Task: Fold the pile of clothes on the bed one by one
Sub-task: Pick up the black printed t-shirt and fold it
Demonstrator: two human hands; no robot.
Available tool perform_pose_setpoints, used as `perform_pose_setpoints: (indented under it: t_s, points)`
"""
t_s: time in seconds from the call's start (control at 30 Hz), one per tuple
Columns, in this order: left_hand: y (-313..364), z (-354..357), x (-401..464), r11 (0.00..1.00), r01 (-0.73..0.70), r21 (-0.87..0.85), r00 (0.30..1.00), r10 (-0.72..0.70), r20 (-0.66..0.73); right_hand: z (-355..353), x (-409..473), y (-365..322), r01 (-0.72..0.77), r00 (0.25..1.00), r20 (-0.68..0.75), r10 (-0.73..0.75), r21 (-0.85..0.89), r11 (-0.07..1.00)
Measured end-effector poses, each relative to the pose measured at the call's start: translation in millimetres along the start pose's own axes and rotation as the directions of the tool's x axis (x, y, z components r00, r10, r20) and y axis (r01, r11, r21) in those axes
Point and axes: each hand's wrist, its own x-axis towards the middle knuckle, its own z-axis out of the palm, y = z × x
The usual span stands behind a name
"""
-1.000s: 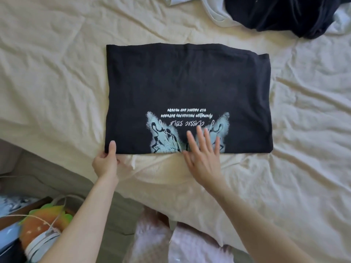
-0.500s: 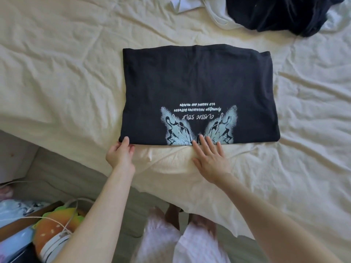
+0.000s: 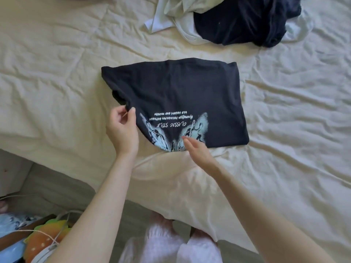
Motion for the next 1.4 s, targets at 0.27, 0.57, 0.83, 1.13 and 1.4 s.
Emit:
perform_pose_setpoints:
  t_s: [0.27,0.57,0.83,1.13,1.4]
  points:
    - [7.5,152.4,-100.1,0.838,-0.519,0.170,0.759,0.360,0.543,-127.0,0.3,31.7,0.014,0.980,-0.151,0.133,0.712,0.702]
    - [-79.0,131.0,-108.5,0.493,-0.689,0.531,0.669,0.150,0.728,-148.3,30.1,56.3,-0.150,0.929,-0.211,0.303,0.534,0.832]
    - [-88.2,114.9,-87.9,0.370,-0.762,0.531,0.596,0.079,0.799,-153.0,34.2,48.1,-0.103,0.902,-0.397,0.168,0.180,0.978]
    - [-102.8,95.8,-84.5,0.222,-0.867,0.447,0.478,0.111,0.871,-147.0,23.7,88.9,-0.150,0.831,-0.512,0.219,0.174,0.973]
    - [-105.7,75.0,-67.8,0.148,-0.883,0.446,0.462,0.099,0.881,-158.6,32.7,83.4,-0.182,0.899,-0.347,0.266,0.255,0.949]
